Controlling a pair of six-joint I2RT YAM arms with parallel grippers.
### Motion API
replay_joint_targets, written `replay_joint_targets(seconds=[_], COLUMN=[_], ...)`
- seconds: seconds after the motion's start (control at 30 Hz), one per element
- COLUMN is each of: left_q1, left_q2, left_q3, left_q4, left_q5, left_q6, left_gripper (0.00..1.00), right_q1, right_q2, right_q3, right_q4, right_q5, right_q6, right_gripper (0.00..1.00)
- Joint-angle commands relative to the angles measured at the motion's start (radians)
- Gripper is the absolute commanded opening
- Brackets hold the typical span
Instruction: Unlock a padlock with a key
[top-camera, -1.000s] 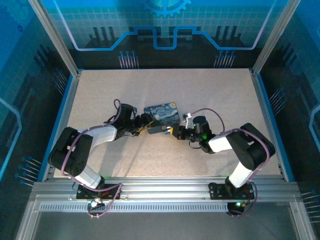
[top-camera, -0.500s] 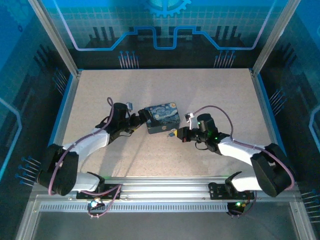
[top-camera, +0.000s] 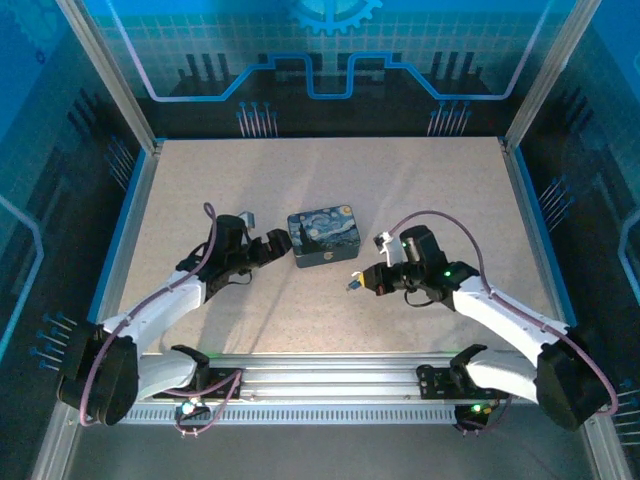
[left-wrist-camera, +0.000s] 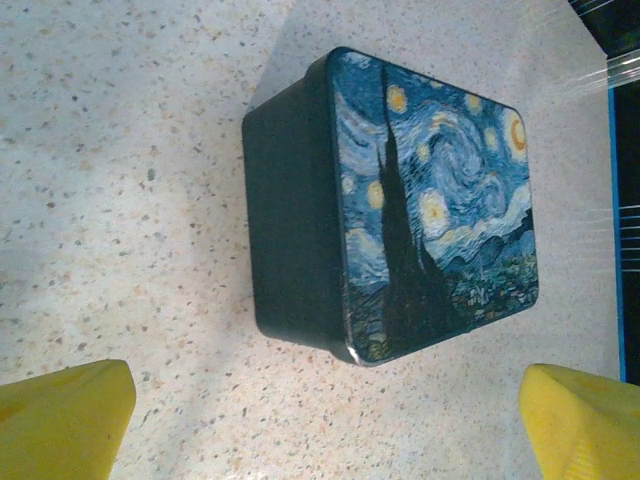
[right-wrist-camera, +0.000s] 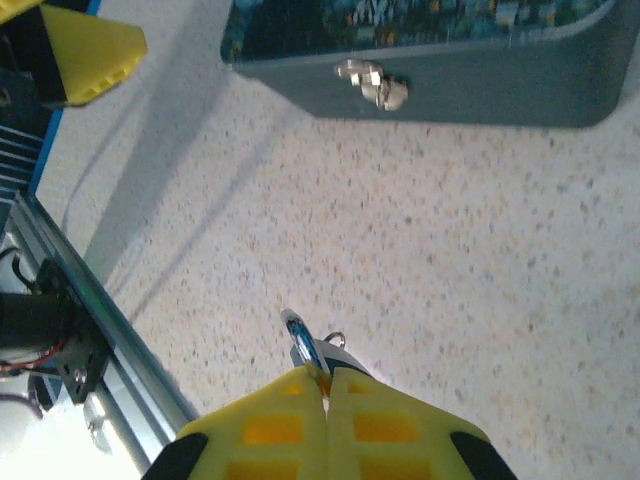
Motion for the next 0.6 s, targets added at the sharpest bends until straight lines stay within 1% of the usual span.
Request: replay_joint_targets(seconds=[0.0,0.13,0.27,0.57], left_q1=[0.008,0.009,0.009,0.009], left_q2=[-0.028,-0.036,-0.038,-0.048], left_q3=[-0.018,-0.018,-0.018,-0.014], left_q4=[-0.031,-0.041,-0.047,-0.063], left_q5=[-0.013,-0.007,0.001,0.011], left_q6=[0.04,0.046,0.045,0.039], left_gripper=[0.99,0.99,0.99,0.99], right_q1=[0.017,0.024,0.027,0.039], right_q2=[-0.036,-0.063,-0.061,0.044], right_q3=[0.022,0.003,-0.033,-0.05], right_q4=[-0.155,-0.206,-0.199,-0.124], right_q5=[-0.015,-0.007,-0.014,-0.028], right_q6=[-0.015,0.003,0.026,0.028], right_gripper=[0.01,0.01,0.01,0.01])
